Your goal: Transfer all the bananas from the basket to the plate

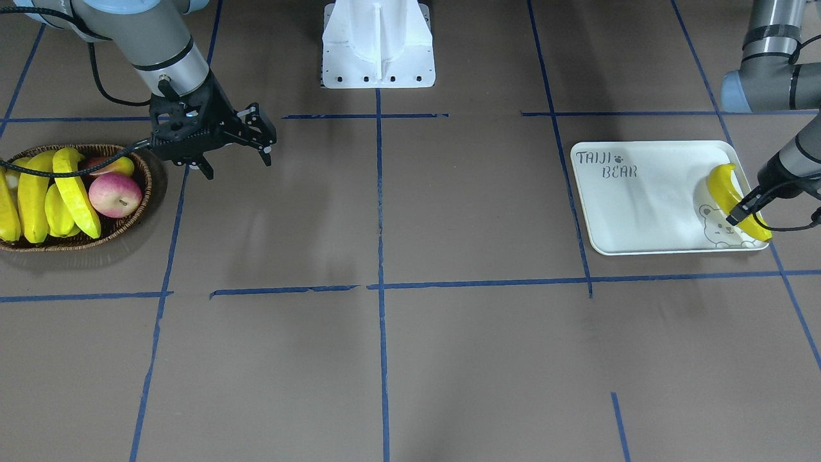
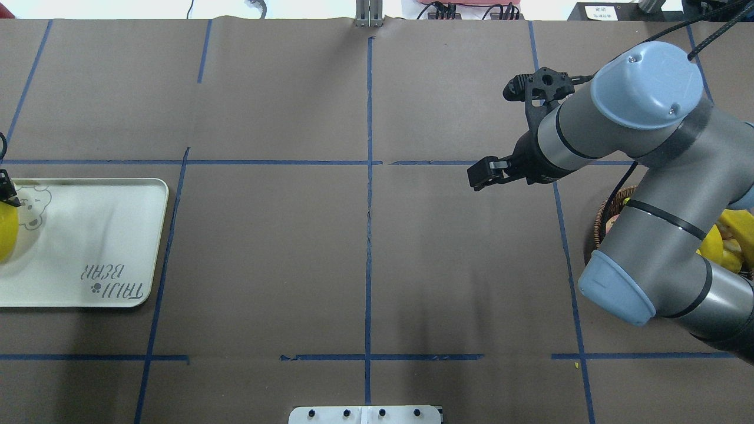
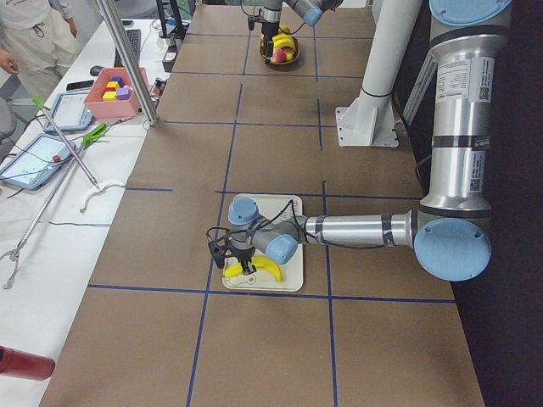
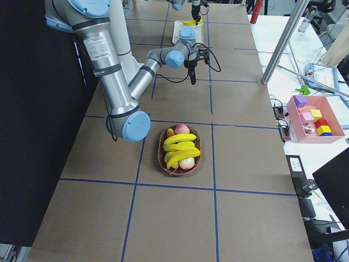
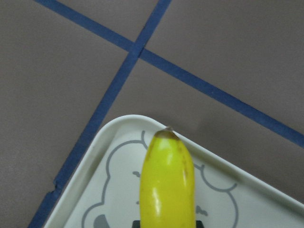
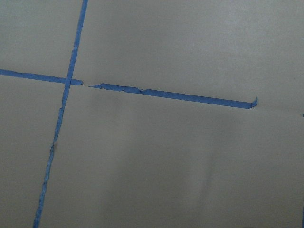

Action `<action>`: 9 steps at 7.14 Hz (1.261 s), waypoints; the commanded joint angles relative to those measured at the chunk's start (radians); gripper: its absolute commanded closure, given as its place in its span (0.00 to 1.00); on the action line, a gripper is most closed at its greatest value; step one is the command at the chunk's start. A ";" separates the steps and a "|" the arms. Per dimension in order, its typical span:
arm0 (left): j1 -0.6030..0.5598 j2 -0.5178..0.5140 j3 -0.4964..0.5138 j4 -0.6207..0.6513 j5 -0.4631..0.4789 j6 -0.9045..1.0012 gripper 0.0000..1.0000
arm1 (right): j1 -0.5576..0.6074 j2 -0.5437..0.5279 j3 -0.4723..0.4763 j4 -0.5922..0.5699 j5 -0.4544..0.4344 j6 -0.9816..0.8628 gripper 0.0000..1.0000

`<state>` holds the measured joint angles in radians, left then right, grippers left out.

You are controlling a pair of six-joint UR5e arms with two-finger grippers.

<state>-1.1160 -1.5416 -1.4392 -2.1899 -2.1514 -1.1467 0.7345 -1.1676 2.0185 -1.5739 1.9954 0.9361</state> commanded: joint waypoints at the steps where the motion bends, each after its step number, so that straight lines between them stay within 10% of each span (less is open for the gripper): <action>1: -0.042 0.000 0.003 0.001 -0.007 0.095 0.00 | 0.011 -0.001 0.000 0.002 0.003 0.000 0.01; 5: -0.208 -0.023 -0.084 -0.001 -0.298 0.167 0.00 | 0.153 -0.177 0.098 -0.012 0.107 -0.182 0.01; 9: -0.206 -0.023 -0.155 -0.001 -0.306 0.162 0.00 | 0.450 -0.536 0.140 0.002 0.193 -0.828 0.01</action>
<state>-1.3220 -1.5645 -1.5884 -2.1905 -2.4563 -0.9849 1.0858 -1.6026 2.1615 -1.5736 2.1618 0.3282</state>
